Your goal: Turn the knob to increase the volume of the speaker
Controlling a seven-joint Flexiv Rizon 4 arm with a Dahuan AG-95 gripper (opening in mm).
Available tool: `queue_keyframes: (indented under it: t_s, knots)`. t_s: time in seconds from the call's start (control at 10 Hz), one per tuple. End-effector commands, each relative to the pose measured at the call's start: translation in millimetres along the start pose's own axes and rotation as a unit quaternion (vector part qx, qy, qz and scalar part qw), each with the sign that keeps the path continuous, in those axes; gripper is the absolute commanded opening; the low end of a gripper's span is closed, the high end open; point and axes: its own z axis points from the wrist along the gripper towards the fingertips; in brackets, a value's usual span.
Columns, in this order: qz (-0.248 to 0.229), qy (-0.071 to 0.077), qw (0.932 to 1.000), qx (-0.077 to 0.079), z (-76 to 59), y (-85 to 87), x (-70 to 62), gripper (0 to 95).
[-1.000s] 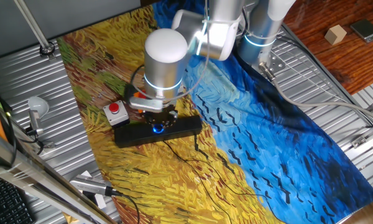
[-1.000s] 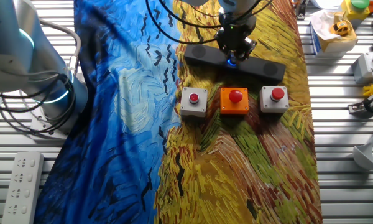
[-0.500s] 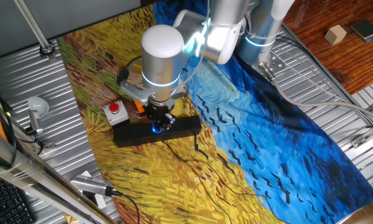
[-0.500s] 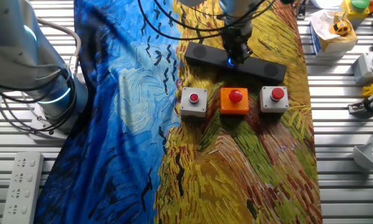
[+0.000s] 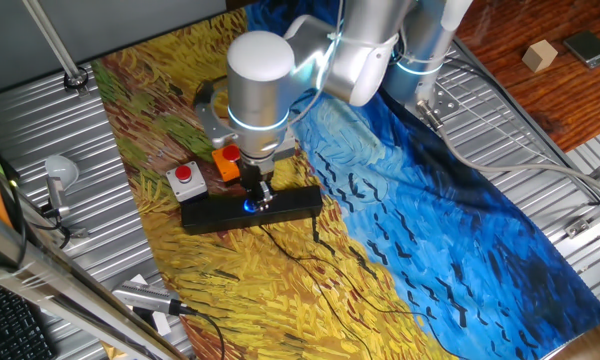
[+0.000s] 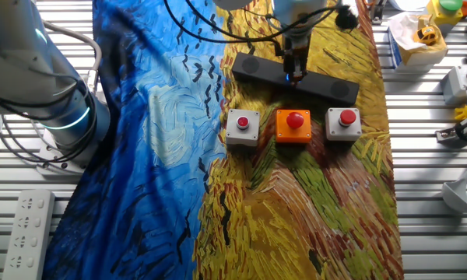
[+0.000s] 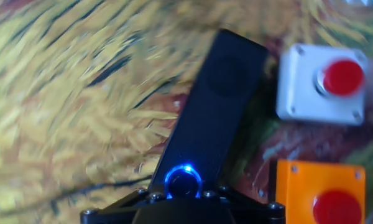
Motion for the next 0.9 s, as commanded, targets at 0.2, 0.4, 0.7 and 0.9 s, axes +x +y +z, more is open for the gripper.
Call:
queue_keyframes:
  t_s: [0.2,0.4,0.7,0.9]
  knots:
    - [-0.128,0.002,0.9914,0.023,-2.1,0.3,1.0,57.0]
    - [-0.216,0.003,0.9759,0.028,-1.8,0.8,1.0,57.0]
    - [-0.359,0.006,0.9327,0.029,-2.0,1.0,2.5,57.0]
    - [-0.489,0.006,0.8723,0.019,-2.4,1.1,2.6,57.0]
